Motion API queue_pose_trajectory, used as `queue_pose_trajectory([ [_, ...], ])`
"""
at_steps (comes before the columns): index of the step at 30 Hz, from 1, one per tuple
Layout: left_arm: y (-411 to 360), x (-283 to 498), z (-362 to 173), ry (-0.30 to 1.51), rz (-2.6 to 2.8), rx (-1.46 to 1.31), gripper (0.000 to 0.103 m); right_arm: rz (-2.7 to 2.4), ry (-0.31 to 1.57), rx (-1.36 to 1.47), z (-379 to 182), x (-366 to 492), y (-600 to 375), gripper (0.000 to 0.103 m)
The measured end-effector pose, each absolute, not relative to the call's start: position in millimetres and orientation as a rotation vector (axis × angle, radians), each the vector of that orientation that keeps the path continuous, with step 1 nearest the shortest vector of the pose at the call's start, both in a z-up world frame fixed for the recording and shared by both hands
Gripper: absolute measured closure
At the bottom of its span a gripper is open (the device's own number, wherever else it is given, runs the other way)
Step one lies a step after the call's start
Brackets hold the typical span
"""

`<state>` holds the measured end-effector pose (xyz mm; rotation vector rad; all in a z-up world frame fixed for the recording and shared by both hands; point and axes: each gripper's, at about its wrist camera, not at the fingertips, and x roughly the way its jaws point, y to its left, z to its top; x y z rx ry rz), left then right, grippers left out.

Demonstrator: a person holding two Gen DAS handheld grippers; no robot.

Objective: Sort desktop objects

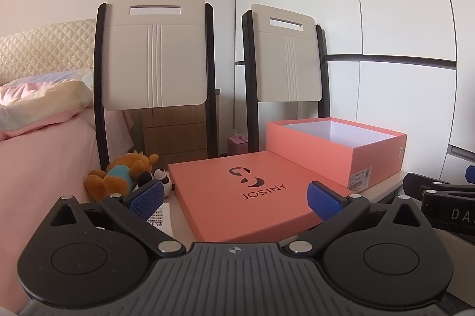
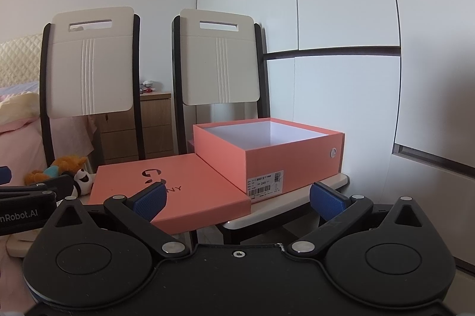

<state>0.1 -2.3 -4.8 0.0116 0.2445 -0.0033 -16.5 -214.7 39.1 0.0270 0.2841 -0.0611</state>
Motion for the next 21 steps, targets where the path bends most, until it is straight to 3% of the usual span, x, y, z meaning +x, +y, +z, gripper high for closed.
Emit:
queue_pose_trajectory([
  [21,-6.5,-6.2,-5.9,0.244,-0.019,0.022,0.0,-0.067,0.284,0.02,38.6,-14.9,-213.3,0.001],
])
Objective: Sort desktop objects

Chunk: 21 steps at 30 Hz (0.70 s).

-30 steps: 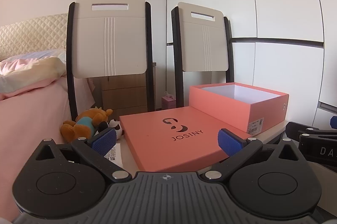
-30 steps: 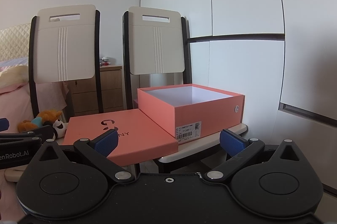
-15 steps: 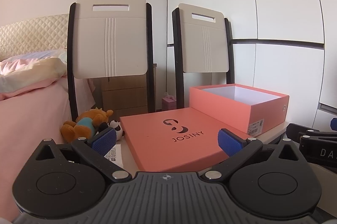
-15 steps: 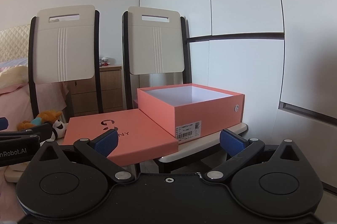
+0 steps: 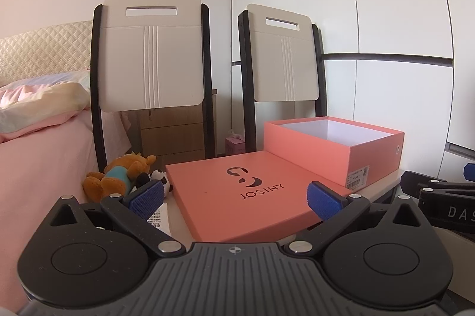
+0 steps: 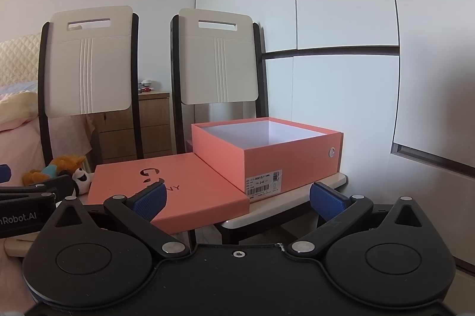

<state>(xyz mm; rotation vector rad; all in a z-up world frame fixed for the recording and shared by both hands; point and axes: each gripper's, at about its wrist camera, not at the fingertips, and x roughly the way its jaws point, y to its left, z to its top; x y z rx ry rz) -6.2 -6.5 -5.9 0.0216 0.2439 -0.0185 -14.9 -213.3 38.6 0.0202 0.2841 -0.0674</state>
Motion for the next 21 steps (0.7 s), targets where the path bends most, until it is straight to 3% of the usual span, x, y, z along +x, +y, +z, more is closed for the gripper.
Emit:
queue_pose_trajectory([
  [21,-4.0,-4.8,-0.6,0.23,-0.013,0.012,0.0,-0.075,0.278,0.018,36.2,-10.0,-211.3,0.001],
])
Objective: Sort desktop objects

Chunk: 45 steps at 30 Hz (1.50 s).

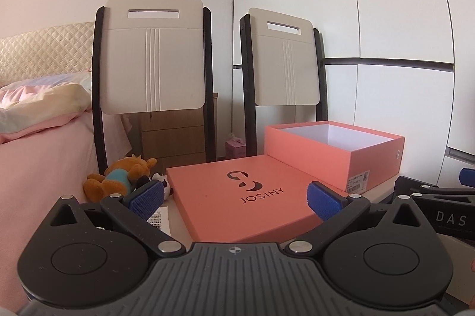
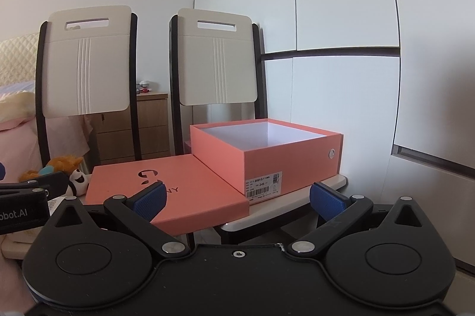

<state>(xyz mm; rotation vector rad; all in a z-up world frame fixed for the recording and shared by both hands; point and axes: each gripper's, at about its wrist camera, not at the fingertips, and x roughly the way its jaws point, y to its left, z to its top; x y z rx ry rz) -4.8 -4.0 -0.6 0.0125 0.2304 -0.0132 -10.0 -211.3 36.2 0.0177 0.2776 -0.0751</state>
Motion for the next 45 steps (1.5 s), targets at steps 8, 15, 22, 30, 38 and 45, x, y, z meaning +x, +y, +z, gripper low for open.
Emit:
queue_pose_trajectory([
  [8,-3,-2,-1,0.233,-0.016,0.01,0.0,-0.089,0.276,0.038,34,-5,-217,0.001],
  [15,-3,-1,-1,0.219,-0.021,0.012,0.0,-0.092,0.282,0.055,27,6,-222,0.001],
  [22,3,6,-1,0.215,0.003,-0.001,0.0,-0.097,0.293,0.078,16,23,-230,0.001],
  [30,15,20,3,0.214,0.029,-0.013,0.0,-0.085,0.327,0.101,0,45,-238,0.0],
  [38,18,28,7,0.237,0.01,0.001,0.0,0.031,0.337,0.094,-6,70,-241,0.0],
  [45,16,23,19,0.231,0.022,0.066,0.0,0.187,0.365,0.09,-12,102,-238,0.0],
])
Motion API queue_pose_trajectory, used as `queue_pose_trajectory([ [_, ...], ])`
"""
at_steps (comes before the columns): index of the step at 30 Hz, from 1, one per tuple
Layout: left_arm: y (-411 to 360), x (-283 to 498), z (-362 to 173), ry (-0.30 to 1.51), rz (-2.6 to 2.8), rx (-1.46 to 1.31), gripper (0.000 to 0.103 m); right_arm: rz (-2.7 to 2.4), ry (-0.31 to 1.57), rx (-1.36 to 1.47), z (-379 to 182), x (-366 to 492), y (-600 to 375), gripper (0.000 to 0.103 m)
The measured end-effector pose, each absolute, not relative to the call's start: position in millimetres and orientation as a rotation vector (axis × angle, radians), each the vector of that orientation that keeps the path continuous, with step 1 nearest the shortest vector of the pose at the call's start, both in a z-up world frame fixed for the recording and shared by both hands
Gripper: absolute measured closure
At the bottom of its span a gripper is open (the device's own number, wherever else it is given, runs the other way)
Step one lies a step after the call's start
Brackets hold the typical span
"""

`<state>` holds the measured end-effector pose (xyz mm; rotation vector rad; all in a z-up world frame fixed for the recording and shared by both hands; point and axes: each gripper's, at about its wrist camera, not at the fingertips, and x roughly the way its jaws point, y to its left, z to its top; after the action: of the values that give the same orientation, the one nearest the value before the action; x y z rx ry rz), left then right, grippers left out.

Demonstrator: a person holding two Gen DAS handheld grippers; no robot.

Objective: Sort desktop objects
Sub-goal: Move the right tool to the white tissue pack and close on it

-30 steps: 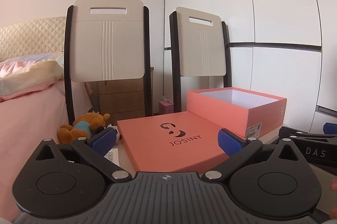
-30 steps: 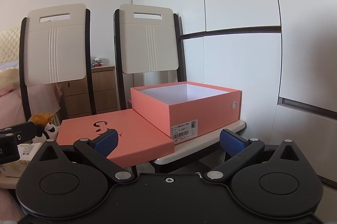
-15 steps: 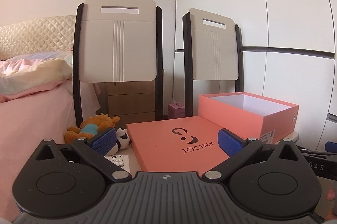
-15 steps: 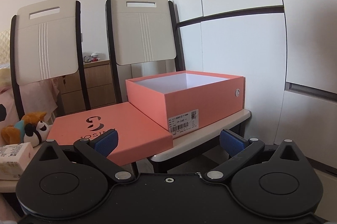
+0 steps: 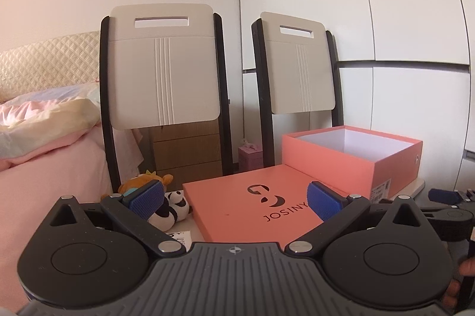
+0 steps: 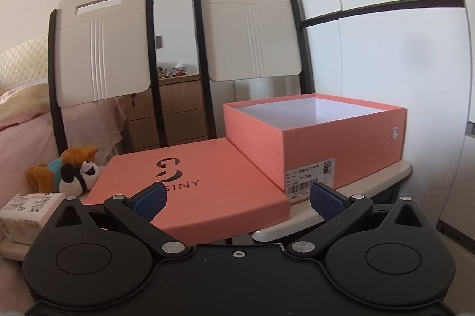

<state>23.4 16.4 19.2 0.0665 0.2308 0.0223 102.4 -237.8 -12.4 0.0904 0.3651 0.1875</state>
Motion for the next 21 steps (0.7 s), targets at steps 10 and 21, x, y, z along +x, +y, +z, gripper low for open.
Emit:
queue_pose_trajectory([
  [10,27,27,12,0.245,0.001,0.037,0.0,0.504,0.397,0.095,-15,143,-230,0.0],
  [21,49,29,31,0.242,0.009,-0.033,0.0,1.057,0.364,0.022,-11,174,-181,0.0],
])
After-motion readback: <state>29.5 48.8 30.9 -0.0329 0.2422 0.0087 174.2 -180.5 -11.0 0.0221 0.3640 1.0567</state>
